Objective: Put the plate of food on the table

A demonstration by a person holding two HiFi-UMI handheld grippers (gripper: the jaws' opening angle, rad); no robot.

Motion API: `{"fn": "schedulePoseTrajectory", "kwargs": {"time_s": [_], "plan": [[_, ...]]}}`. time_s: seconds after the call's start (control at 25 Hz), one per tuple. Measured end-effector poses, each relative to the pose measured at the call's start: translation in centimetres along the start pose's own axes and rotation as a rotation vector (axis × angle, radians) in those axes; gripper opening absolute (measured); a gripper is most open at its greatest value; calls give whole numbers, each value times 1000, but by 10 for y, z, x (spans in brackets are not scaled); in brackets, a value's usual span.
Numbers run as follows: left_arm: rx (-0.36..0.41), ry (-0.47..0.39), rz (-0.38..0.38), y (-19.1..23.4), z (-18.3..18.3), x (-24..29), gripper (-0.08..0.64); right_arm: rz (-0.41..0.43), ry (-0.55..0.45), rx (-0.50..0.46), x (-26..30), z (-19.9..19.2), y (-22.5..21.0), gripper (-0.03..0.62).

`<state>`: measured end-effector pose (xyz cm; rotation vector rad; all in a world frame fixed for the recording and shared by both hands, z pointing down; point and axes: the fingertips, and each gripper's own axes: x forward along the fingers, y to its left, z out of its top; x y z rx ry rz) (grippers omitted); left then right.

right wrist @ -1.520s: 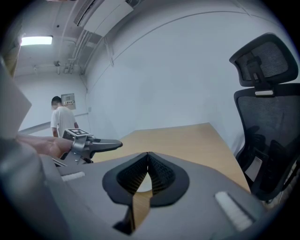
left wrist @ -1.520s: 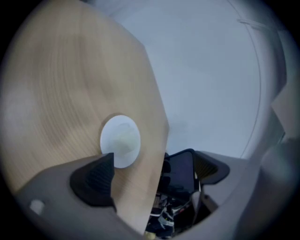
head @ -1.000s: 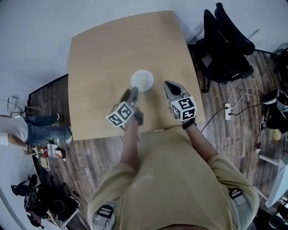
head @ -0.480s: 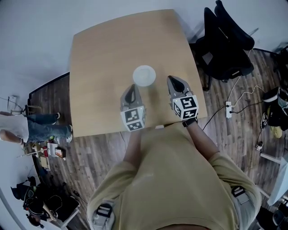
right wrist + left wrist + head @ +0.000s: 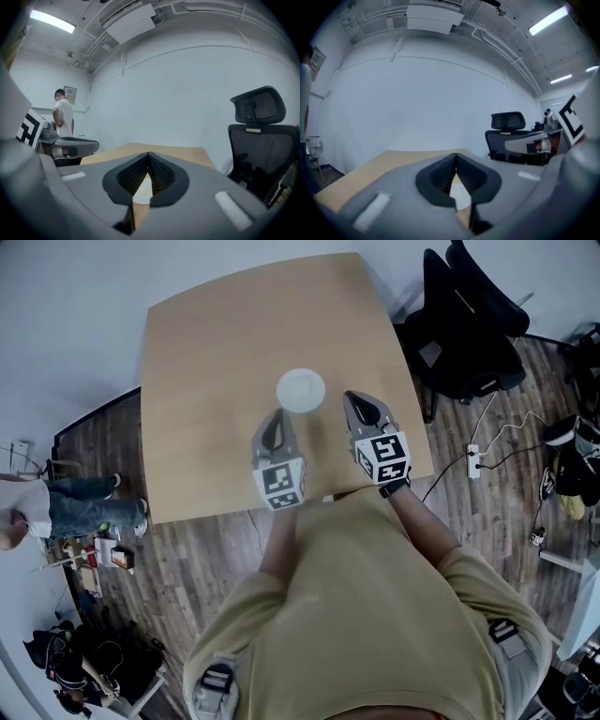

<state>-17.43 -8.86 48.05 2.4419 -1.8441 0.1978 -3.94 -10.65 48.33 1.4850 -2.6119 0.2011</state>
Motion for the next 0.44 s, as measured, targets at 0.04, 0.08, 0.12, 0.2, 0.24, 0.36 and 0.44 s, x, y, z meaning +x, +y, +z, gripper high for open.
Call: {"fn": "schedulePoseTrajectory", "kwargs": {"time_s": [0.04,0.08,0.12,0.2,0.24,0.36,0.44], "plan": [[-2,-4,8,2,-1,-2,5,14,4,-4,1,-2,5,5],[1,-6,16,5,-2,-4,5,27,9,-6,3,-3,10,5],[5,-6,24,9,-3,-7,5,38,12,-7,5,-4,14,5],[8,-1,44,20,-7,-13,5,41,17,-13,11,-6,22,5],[5,3,54,26,-9,-16,5,36,18,-18,15,-6,26,5],[-10,25,81,48,-17,-26,5,34,22,-37,25,-7,40,5],[-15,40,100,63,-26,-31,5,48,30,-49,32,-9,50,5]]}}
